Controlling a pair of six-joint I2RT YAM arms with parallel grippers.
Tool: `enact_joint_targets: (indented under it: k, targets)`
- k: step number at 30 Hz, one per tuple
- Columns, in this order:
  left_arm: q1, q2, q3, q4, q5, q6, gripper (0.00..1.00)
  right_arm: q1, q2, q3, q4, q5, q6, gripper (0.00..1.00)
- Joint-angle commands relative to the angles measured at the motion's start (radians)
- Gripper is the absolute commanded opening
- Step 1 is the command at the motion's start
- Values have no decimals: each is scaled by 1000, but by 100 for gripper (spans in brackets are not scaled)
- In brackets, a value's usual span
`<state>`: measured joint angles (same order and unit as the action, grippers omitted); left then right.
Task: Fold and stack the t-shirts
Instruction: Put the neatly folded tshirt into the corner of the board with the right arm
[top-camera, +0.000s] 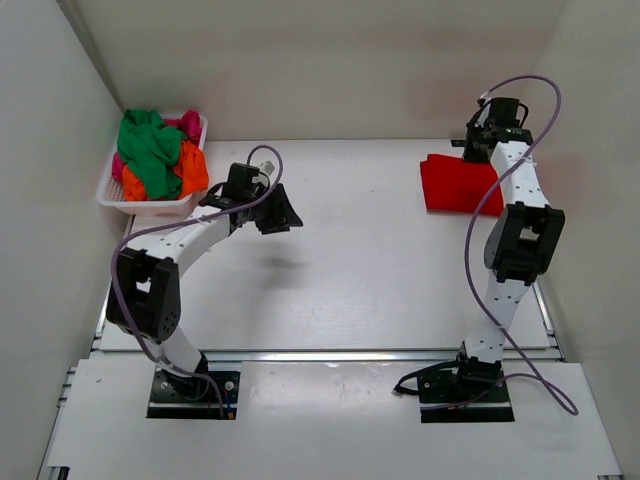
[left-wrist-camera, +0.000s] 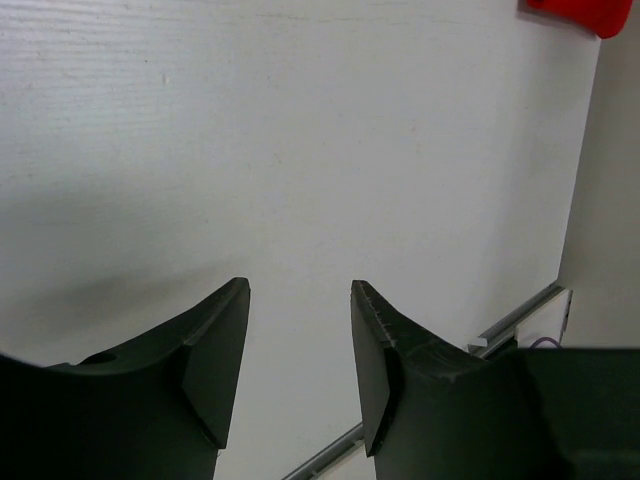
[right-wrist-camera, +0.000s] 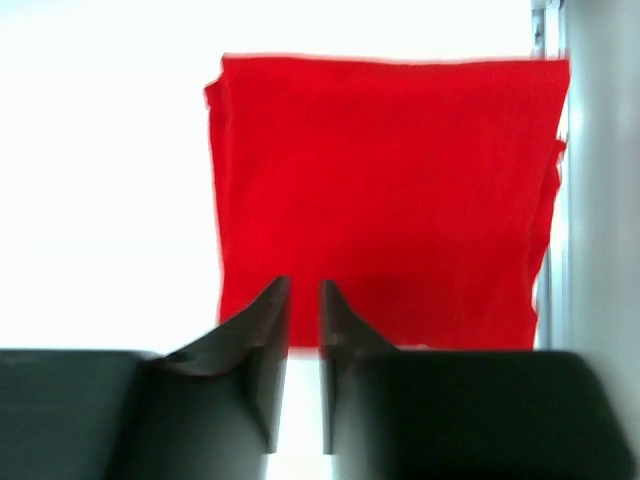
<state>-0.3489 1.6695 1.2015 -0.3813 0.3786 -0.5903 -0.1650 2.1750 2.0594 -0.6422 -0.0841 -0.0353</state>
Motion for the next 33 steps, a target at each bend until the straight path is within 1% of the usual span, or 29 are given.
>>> enact_joint_targets:
  k: [1, 3, 4, 6, 7, 8, 11, 13, 17, 20, 22, 23, 26, 28, 31, 33]
  targets:
    - [-1, -105, -46, 53, 31, -19, 56, -10, -99, -146, 13, 27, 68, 12]
    - [4, -126, -66, 48, 32, -23, 55, 2, -133, -258, 19, 24, 87, 7]
    - [-4, -138, -72, 50, 26, -17, 56, 7, -151, -287, 33, 26, 94, 6]
    - [7, -163, -95, 58, 26, -26, 56, 10, -179, -373, 68, 11, 115, 6]
    - [4, -175, -109, 59, 32, -28, 56, 9, -188, -387, 69, 9, 114, 9]
    - [5, -183, -124, 61, 34, -28, 56, 9, -192, -416, 76, 10, 121, 9]
    - [16, -197, -141, 67, 42, -29, 56, 1, -152, -415, 72, -6, 132, 10]
    - [18, -205, -146, 78, 45, -28, 56, -4, -100, -380, 41, -6, 138, 13]
    - [16, -195, -148, 82, 51, -36, 55, -5, 29, -246, -23, 24, 153, 17]
    - [14, -188, -151, 91, 52, -36, 55, -2, 118, -107, -79, 47, 158, 18]
    - [11, -192, -157, 96, 60, -40, 56, -7, 173, 20, -131, 53, 147, 20]
    - [13, -185, -155, 94, 53, -42, 56, -10, 212, 53, -145, 47, 149, 20]
    - [10, -177, -154, 91, 52, -40, 55, -18, 305, 253, -209, 11, 111, 23]
    - [10, -165, -154, 91, 60, -36, 55, -27, 351, 312, -217, -46, 83, 24]
    - [2, -154, -137, 75, 54, -28, 55, -45, 356, 288, -168, -141, 65, 24]
    - [2, -149, -131, 64, 60, -22, 55, -51, 365, 309, -185, -189, 43, 23]
